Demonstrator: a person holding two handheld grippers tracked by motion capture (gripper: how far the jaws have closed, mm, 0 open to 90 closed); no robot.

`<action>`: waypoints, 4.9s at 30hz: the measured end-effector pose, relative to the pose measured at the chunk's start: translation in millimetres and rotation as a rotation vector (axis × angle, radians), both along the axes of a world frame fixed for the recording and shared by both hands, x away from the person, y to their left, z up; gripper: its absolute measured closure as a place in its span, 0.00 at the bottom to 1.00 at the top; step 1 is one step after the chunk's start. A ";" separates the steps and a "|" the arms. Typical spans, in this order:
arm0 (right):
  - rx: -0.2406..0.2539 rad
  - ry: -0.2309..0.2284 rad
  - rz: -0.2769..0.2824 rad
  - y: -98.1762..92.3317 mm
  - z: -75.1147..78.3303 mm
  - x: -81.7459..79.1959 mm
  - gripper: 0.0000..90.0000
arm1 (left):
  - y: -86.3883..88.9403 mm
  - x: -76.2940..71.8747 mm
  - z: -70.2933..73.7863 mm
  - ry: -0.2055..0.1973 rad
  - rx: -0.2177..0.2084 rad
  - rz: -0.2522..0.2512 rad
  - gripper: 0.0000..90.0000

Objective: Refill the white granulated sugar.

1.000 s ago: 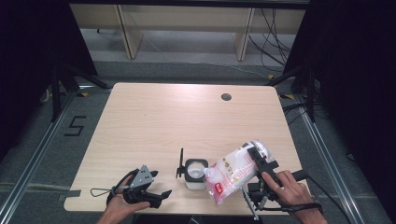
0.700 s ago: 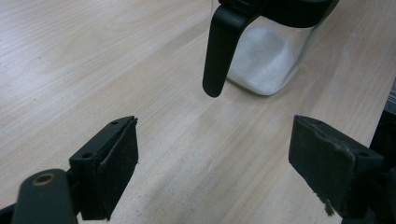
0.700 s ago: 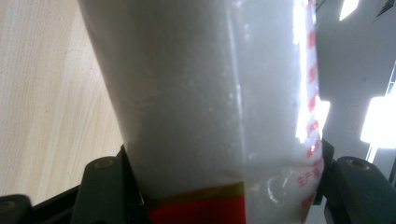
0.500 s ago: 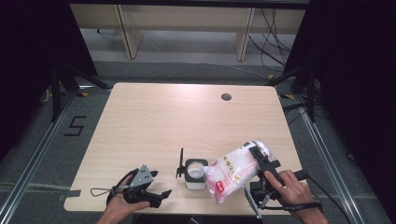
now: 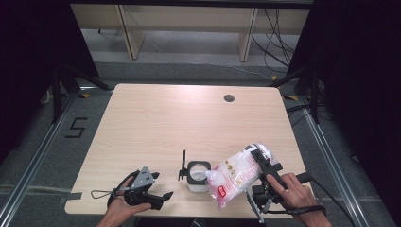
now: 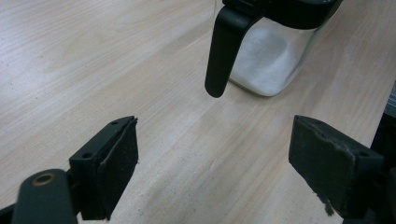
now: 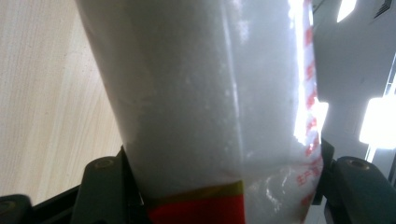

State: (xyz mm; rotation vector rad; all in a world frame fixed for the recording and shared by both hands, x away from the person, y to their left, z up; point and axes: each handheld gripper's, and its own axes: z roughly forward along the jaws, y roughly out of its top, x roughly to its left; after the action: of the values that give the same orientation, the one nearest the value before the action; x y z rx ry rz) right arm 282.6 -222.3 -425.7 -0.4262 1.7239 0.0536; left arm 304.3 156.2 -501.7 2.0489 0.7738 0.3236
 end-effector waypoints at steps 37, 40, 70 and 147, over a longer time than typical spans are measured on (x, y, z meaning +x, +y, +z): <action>-0.002 0.001 -0.010 0.4 4.7 -3.0 0.44 | 1.0 -0.1 -0.2 0.000 -0.002 0.003 0.17; 0.046 -0.006 0.001 -2.4 2.3 -1.5 0.44 | 0.9 0.4 -0.2 -0.001 -0.003 0.003 0.17; 0.008 -0.005 -0.007 -0.8 6.3 -3.7 0.44 | 0.5 -1.2 -0.3 0.018 -0.011 0.025 0.17; 0.024 -0.008 0.000 0.9 2.6 -3.4 0.44 | 2.3 -2.3 3.2 0.004 -0.012 0.025 0.17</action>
State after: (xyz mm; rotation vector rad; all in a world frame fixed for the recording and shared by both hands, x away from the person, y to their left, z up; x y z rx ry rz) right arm 279.2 -221.4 -423.1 -0.4082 1.7139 0.0717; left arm 302.0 158.4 -498.5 2.0308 0.8021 0.3281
